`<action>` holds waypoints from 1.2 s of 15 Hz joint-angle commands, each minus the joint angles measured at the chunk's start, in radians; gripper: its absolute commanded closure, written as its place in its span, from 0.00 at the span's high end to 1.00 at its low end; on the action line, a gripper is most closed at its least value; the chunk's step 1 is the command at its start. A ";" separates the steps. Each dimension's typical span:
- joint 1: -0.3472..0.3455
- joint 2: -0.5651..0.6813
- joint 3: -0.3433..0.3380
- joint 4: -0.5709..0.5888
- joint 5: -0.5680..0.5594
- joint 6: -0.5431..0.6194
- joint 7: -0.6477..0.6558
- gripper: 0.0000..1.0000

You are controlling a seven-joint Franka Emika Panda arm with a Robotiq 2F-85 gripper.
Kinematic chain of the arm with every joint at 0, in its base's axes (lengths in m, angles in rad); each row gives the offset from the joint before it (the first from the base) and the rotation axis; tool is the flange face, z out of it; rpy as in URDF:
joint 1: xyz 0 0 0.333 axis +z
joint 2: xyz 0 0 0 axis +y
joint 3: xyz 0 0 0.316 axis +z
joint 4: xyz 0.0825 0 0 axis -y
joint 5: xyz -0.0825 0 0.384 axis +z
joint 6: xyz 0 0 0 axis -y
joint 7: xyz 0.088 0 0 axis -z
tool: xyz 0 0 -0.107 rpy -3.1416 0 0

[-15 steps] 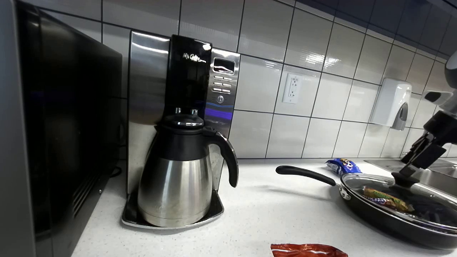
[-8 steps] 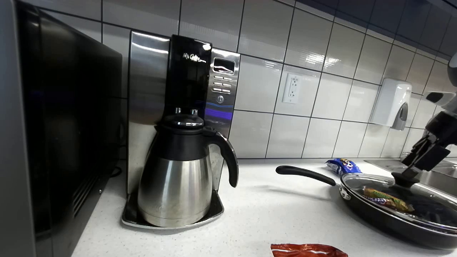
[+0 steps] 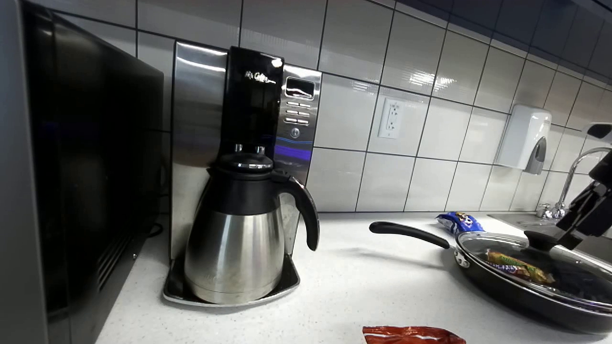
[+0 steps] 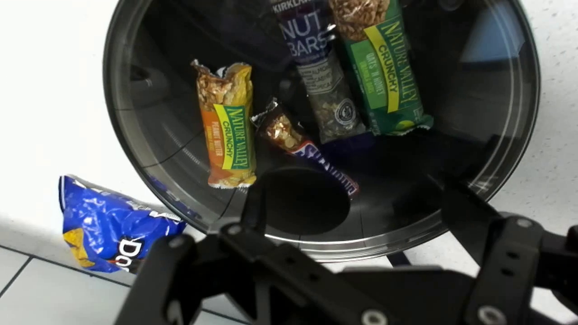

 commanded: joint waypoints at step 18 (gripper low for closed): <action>0.040 -0.078 -0.034 -0.086 -0.427 -0.048 0.620 1.00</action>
